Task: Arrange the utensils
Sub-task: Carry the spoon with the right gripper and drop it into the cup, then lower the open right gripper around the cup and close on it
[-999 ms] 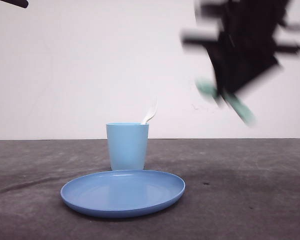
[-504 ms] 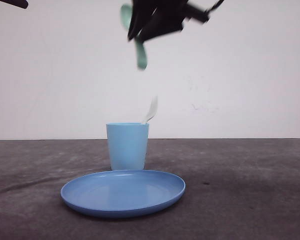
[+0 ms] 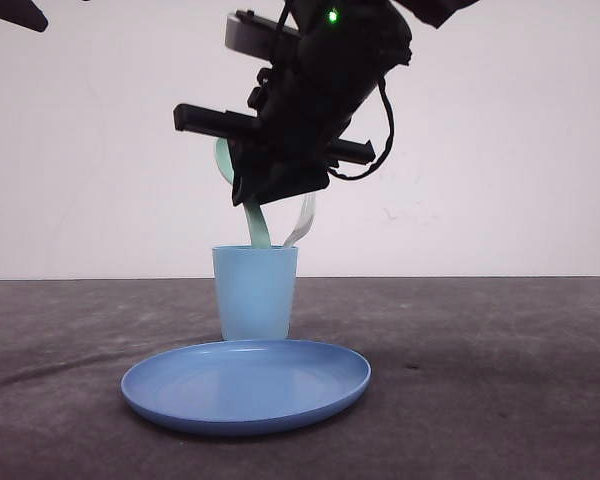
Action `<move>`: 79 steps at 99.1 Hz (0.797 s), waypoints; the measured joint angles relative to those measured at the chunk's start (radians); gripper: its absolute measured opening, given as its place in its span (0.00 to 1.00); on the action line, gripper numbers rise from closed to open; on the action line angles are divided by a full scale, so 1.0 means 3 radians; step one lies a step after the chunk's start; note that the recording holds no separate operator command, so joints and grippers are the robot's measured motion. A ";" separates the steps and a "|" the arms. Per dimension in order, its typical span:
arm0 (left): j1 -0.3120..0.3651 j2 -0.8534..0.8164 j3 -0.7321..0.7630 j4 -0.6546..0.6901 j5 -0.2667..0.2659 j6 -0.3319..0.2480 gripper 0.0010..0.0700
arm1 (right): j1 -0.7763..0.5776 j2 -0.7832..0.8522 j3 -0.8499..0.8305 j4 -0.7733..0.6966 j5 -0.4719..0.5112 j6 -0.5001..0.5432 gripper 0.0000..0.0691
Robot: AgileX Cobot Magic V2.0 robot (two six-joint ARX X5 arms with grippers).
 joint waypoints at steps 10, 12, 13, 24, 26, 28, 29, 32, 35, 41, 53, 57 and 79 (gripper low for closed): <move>0.0000 0.0000 0.0000 0.0000 0.0000 0.0000 0.38 | 0.0000 0.0001 0.0000 -0.0001 0.0001 0.0024 0.31; 0.0000 0.0000 0.0000 0.0000 0.0000 0.0000 0.38 | 0.0000 0.0001 0.0000 -0.0006 0.0001 0.0025 0.34; 0.0000 0.0000 0.0000 -0.0001 0.0000 0.0000 0.38 | 0.0000 0.0001 0.0000 -0.0008 0.0001 0.0027 0.35; 0.0000 0.0000 0.0000 -0.0042 0.0000 0.0013 0.38 | 0.0004 -0.0001 0.0000 -0.0009 -0.0001 0.0037 0.41; 0.0000 0.0000 0.0000 -0.0055 0.0000 0.0015 0.38 | 0.0006 -0.0003 0.0000 -0.0010 -0.0006 0.0039 0.41; -0.0001 0.0000 0.0000 -0.0067 0.0000 0.0023 0.38 | 0.0008 -0.0008 0.0000 -0.0014 -0.0018 0.0042 0.41; 0.0000 0.0000 0.0000 -0.0075 0.0000 0.0025 0.38 | 0.0009 -0.0011 0.0000 -0.0019 -0.0023 0.0045 0.41; -0.0001 0.0000 0.0000 -0.0088 0.0000 0.0031 0.38 | 0.0017 -0.0029 0.0000 -0.0039 -0.0041 0.0050 0.42; -0.0001 0.0000 0.0000 -0.0092 0.0000 0.0038 0.38 | 0.0023 -0.0061 0.0000 -0.0076 -0.0066 0.0051 0.42; 0.0000 0.0000 0.0000 -0.0092 0.0000 0.0046 0.38 | 0.0061 -0.0184 0.0000 -0.0201 -0.0080 0.0053 0.42; -0.0001 0.0000 0.0000 -0.0092 0.0000 0.0062 0.38 | 0.0179 -0.0547 0.0000 -0.0512 -0.0085 0.0074 0.40; 0.0000 0.0000 0.0000 -0.0090 0.0000 0.0062 0.38 | 0.0226 -0.0666 0.0001 -0.0673 -0.0084 0.0076 0.39; -0.0001 0.0000 0.0000 -0.0090 0.0000 0.0064 0.38 | 0.0415 -0.0958 0.0001 -0.1834 -0.0085 0.0225 0.39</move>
